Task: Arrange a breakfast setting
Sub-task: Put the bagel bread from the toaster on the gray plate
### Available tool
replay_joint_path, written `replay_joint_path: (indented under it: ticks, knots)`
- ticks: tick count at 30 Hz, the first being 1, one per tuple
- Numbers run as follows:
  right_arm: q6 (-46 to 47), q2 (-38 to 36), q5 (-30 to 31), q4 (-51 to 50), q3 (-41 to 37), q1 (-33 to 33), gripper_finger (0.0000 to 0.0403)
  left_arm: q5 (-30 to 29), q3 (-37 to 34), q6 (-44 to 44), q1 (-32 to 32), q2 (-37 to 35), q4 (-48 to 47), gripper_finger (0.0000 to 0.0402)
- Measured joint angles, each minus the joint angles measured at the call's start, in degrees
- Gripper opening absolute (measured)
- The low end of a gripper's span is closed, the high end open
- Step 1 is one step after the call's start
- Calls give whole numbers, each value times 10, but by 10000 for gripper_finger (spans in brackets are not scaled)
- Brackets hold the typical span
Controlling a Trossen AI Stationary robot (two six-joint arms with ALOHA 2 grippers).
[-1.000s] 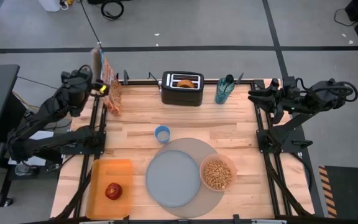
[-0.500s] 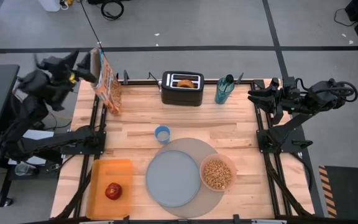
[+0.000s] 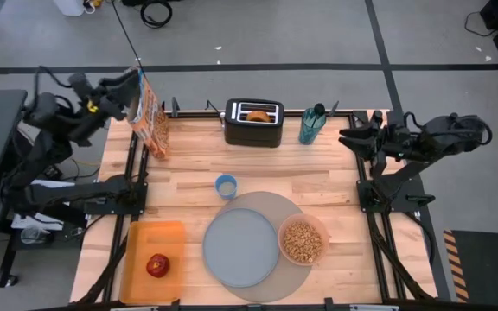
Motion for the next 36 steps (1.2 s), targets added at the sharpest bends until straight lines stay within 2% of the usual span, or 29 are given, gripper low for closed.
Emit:
replay_joint_path:
  ticks: [4,7,10,15,19,25,29,36]
  knots:
    - [2,27,-36,20,0,-31,129,2,0,1,-43,33,29,159]
    - [17,59,-79,19,5,-69,129,3,0,5,-68,55,31,147]
    - [37,99,-134,20,14,-116,129,21,-1,6,-82,66,29,145]
    - [36,177,-179,36,37,-188,129,98,-1,-8,-82,58,12,144]
    - [41,242,-242,58,51,-242,129,123,-1,-11,-82,57,-9,144]
    - [54,337,-304,95,83,-307,129,188,-1,47,-82,93,0,144]
    - [66,393,-371,82,129,-341,129,193,-1,62,-92,110,17,144]
    - [1,462,-425,40,188,-403,130,193,-7,103,-94,106,12,144]
